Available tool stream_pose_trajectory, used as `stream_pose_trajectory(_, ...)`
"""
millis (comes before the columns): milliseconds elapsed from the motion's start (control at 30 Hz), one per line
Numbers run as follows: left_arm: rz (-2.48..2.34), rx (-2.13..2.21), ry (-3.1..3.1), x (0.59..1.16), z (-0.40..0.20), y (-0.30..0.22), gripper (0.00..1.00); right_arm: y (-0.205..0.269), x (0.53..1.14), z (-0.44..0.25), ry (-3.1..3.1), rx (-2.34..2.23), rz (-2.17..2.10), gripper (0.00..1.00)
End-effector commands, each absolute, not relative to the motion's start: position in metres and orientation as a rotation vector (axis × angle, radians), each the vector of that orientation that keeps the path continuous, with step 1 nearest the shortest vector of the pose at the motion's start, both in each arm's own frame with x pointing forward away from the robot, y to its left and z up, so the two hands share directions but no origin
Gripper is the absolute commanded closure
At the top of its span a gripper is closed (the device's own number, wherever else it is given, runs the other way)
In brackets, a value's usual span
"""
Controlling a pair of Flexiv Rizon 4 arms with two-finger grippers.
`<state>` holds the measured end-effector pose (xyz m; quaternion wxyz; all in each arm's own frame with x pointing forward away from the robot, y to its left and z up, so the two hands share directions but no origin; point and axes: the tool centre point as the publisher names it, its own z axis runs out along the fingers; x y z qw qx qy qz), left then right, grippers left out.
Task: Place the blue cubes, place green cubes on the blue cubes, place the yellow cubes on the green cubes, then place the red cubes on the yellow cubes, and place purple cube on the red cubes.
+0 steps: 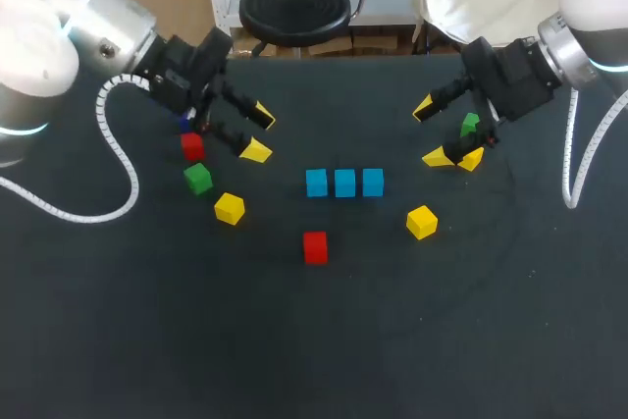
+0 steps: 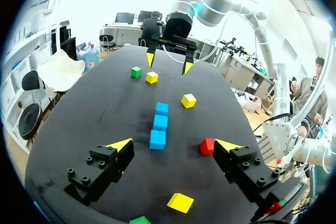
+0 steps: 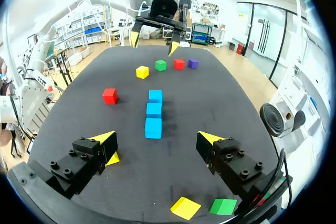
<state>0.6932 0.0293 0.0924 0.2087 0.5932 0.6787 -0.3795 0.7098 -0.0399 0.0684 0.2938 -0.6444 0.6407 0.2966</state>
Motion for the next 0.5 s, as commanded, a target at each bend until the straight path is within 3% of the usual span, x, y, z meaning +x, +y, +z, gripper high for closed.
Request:
stream_pose_trajectory(33, -1.076, 1.668, 1.886, 0.699, 0.092, 0.028, 0.00, -0.040, 0.710, 0.068, 1.706, -1.715, 0.789, 0.00)
stream_pose_trajectory(500, -0.929, 1.670, 1.881, 0.717, 0.085, 0.035, 0.00, -0.040, 0.710, 0.068, 1.706, -1.715, 0.789, 0.00)
